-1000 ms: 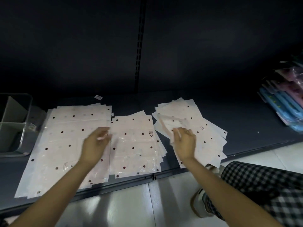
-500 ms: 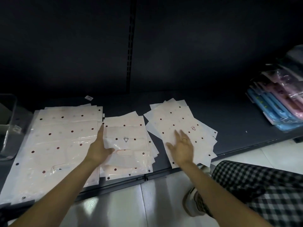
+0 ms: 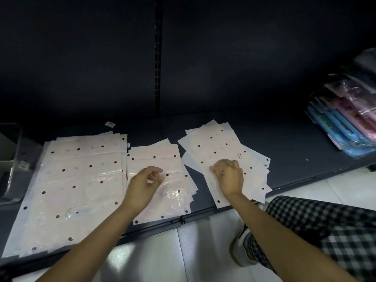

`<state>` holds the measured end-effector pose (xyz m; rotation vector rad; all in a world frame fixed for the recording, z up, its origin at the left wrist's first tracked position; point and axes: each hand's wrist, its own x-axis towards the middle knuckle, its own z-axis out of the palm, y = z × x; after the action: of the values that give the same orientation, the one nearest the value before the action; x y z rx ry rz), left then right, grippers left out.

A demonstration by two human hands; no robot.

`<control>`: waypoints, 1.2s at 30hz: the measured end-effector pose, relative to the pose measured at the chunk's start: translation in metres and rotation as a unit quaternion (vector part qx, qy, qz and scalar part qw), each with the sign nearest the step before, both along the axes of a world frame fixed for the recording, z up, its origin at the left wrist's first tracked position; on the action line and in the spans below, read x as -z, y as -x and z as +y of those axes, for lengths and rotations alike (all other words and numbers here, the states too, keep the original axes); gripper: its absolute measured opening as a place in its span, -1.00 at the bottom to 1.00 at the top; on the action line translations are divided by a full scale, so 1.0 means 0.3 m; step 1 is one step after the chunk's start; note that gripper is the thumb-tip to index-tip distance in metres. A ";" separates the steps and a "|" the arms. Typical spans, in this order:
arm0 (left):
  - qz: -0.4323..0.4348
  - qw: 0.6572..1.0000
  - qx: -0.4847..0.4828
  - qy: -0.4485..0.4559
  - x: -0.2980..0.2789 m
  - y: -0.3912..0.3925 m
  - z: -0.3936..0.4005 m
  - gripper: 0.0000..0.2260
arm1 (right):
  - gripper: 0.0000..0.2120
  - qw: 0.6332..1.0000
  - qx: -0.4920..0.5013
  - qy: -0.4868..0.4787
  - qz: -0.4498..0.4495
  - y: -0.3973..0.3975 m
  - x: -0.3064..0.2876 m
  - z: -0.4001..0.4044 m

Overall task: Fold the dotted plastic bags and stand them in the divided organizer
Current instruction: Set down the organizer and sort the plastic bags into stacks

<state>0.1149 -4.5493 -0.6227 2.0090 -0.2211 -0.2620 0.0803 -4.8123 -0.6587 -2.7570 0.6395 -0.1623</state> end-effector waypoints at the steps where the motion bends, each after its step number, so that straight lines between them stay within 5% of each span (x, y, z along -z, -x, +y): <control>1: 0.008 1.000 0.024 -0.001 0.003 0.009 -0.009 -0.89 | -0.59 0.999 -0.006 -0.010 0.049 0.000 0.010 0.005; 3: -0.020 0.989 0.092 -0.113 0.039 0.019 0.007 -0.83 | -0.46 0.992 0.002 -0.009 0.127 0.012 0.035 -0.004; 6: -0.043 0.929 0.187 -0.317 0.113 0.024 0.105 -0.63 | -0.61 0.995 0.027 -0.004 0.099 0.040 0.062 -0.025; 14: -0.043 0.885 0.234 -0.401 0.135 0.032 0.123 -0.56 | -0.59 0.997 0.080 0.013 0.014 -0.011 -0.011 0.007; 16: -0.031 0.937 0.185 -0.293 0.099 0.034 0.080 -0.63 | -0.64 0.996 0.079 -0.006 -0.052 -0.026 -0.054 0.070; 18: 0.100 0.987 0.112 -0.064 0.031 0.043 0.015 -0.64 | -0.70 0.988 0.064 -0.067 -0.124 -0.028 -0.101 0.164; 20: 0.261 0.950 0.052 0.161 -0.039 0.047 -0.051 -0.48 | -0.78 0.975 -0.011 -0.158 -0.158 -0.012 -0.132 0.285; 22: 0.311 0.922 0.009 0.229 -0.067 0.032 -0.081 -0.39 | -0.82 0.947 -0.132 -0.270 -0.116 0.006 -0.147 0.400; 24: 0.250 0.945 -0.042 0.207 -0.080 0.004 -0.071 -0.56 | -0.79 0.915 -0.221 -0.330 -0.069 0.008 -0.143 0.455; 27: 0.169 0.959 -0.181 0.136 -0.056 -0.065 0.030 -0.78 | -0.83 0.908 -0.174 -0.362 -0.118 -0.009 -0.146 0.399; 29: 0.151 0.964 -0.214 0.039 -0.028 -0.116 0.148 -0.72 | -0.76 0.944 -0.110 -0.279 -0.137 -0.023 -0.108 0.273; 31: 0.134 0.960 -0.226 -0.096 0.011 -0.152 0.285 -0.61 | -0.57 0.982 -0.034 -0.181 -0.033 -0.015 -0.051 0.109; 34: 0.098 0.943 -0.243 -0.207 0.058 -0.176 0.475 -0.42 | -0.35 0.991 0.038 -0.060 0.115 0.037 0.026 -0.110; 36: 0.086 0.938 -0.244 -0.232 0.082 -0.181 0.566 -0.35 | -0.42 0.988 0.049 -0.040 0.140 0.064 0.052 -0.176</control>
<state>0.1692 -4.3796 -0.6472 2.4090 0.4943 -0.1793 0.0611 -4.8650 -0.6742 -2.6935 0.8345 0.2294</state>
